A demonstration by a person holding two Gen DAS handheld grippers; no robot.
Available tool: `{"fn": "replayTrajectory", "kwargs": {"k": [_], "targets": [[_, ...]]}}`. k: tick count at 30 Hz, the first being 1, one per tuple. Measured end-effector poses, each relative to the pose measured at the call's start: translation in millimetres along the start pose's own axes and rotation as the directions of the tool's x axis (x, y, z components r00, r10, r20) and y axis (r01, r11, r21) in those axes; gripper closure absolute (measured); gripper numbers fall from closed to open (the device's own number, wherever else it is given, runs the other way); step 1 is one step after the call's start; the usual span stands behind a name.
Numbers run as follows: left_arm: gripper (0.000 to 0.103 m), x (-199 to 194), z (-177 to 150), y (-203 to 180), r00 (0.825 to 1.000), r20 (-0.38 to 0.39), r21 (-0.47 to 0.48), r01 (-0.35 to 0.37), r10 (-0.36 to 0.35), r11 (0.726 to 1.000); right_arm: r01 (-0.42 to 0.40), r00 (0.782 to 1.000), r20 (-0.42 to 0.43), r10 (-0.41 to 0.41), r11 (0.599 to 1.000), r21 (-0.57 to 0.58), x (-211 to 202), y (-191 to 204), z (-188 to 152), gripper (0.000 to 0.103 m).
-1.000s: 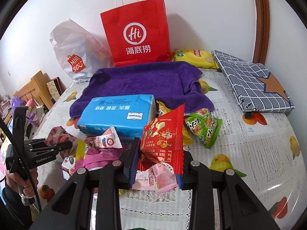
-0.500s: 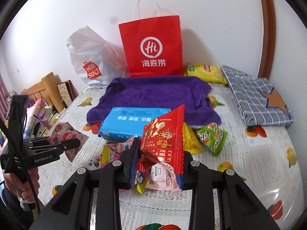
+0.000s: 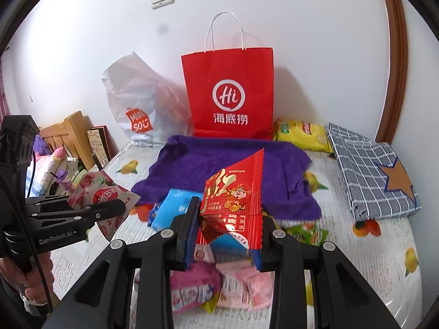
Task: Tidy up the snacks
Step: 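Carry both packets over the purple towel with both grippers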
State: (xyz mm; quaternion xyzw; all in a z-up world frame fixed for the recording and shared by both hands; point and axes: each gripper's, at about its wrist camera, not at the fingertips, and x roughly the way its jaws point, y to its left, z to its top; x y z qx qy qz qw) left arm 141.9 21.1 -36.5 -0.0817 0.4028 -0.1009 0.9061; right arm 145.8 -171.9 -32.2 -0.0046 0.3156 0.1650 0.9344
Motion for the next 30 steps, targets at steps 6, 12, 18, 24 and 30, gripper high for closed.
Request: {"fn": "replayTrajectory", "kwargs": {"k": [6, 12, 18, 24, 30], "targets": [[0.082, 10, 34, 4, 1.000, 0.022, 0.018, -0.015, 0.015, 1.000, 0.044, 0.999, 0.003, -0.044, 0.999, -0.004, 30, -10, 31, 0.071], [0.082, 33, 64, 12, 1.000, 0.017, 0.033, -0.027, 0.026, 0.999, 0.076, 0.997, -0.005, -0.076, 0.997, 0.013, 66, -28, 57, 0.071], [0.082, 68, 91, 23, 0.999, 0.000, 0.036, -0.032, 0.032, 0.999, 0.091, 0.995, -0.036, -0.090, 0.995, 0.033, 108, -46, 73, 0.071], [0.082, 104, 110, 31, 0.999, -0.026, 0.030, -0.031, 0.031, 0.999, 0.099, 0.993, -0.073, -0.095, 0.994, 0.052, 148, -61, 79, 0.071], [0.082, 139, 126, 40, 0.998, -0.053, 0.020, -0.028, 0.029, 0.999, 0.108, 0.990, -0.102, -0.102, 0.992, 0.063, 184, -75, 83, 0.071]]}}
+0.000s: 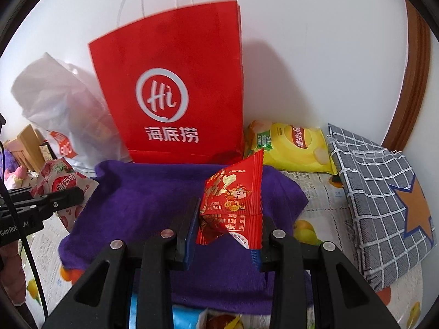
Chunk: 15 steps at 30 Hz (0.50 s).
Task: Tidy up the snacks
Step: 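Carry both packets over the purple towel with both grippers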
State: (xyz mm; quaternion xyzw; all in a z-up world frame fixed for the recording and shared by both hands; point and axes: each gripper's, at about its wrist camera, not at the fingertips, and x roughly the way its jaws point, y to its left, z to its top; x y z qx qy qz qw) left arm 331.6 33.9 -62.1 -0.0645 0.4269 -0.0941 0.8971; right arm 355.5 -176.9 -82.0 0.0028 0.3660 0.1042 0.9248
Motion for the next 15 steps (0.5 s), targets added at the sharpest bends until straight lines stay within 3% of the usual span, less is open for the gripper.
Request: {"fn": "replayTrajectory", "kwargs": {"k": [15], "targets": [[0.082, 66, 4, 24, 0.996, -0.091, -0.033, 0.007, -0.010, 0.999, -0.020, 0.997, -0.069, 0.020, 1.000, -0.008, 64, -3, 4, 0.071]]}}
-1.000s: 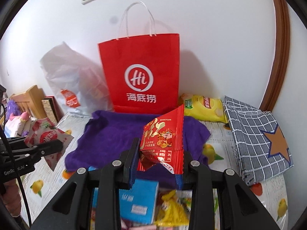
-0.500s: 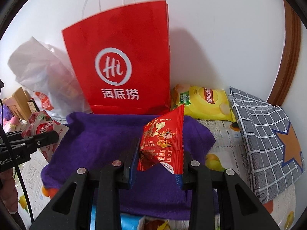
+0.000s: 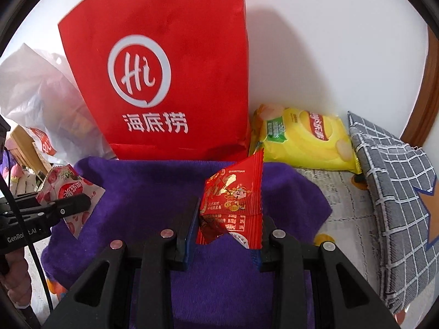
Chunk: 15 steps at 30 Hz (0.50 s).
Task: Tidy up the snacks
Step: 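Carry both packets over the purple towel with both grippers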
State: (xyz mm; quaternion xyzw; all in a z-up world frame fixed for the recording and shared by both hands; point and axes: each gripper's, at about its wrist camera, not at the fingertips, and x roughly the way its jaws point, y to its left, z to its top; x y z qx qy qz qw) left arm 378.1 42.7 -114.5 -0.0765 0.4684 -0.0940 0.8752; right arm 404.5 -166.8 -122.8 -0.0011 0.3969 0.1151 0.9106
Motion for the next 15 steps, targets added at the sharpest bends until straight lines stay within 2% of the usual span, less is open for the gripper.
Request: {"fn": "replayTrajectory", "kwargs": {"k": [3, 15], "targets": [[0.082, 6, 0, 5, 1.000, -0.011, -0.012, 0.001, -0.001, 1.000, -0.001, 0.999, -0.033, 0.001, 1.000, -0.002, 9, -1, -2, 0.071], [0.082, 22, -2, 8, 0.999, -0.052, -0.010, -0.010, 0.010, 1.000, -0.024, 0.998, -0.067, 0.021, 0.999, -0.047, 20, 4, -9, 0.071]]}}
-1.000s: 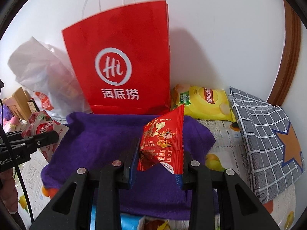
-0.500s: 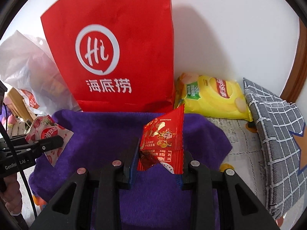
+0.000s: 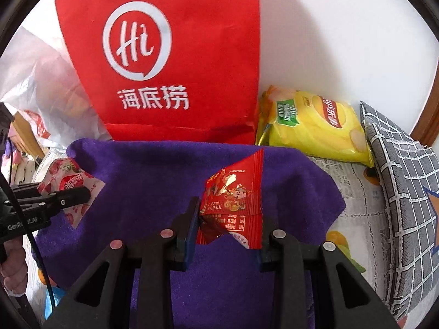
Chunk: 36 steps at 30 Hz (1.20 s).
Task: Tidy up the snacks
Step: 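Carry both packets over the purple towel with both grippers, then open both grippers to drop the packets onto the purple towel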
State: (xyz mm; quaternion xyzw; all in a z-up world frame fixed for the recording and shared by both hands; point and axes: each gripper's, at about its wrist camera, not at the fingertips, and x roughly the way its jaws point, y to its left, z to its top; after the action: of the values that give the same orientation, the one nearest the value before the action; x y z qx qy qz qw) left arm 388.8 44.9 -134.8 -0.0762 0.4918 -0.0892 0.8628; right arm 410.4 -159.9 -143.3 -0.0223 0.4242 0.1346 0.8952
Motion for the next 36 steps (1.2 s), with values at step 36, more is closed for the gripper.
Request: {"fn": "replayTrajectory", "kwargs": {"k": [36], "targets": [[0.074, 16, -3, -14, 0.998, -0.056, 0.035, 0.001, 0.001, 0.999, 0.006, 0.999, -0.031, -0.006, 1.000, -0.018, -2, -1, -3, 0.052]]}}
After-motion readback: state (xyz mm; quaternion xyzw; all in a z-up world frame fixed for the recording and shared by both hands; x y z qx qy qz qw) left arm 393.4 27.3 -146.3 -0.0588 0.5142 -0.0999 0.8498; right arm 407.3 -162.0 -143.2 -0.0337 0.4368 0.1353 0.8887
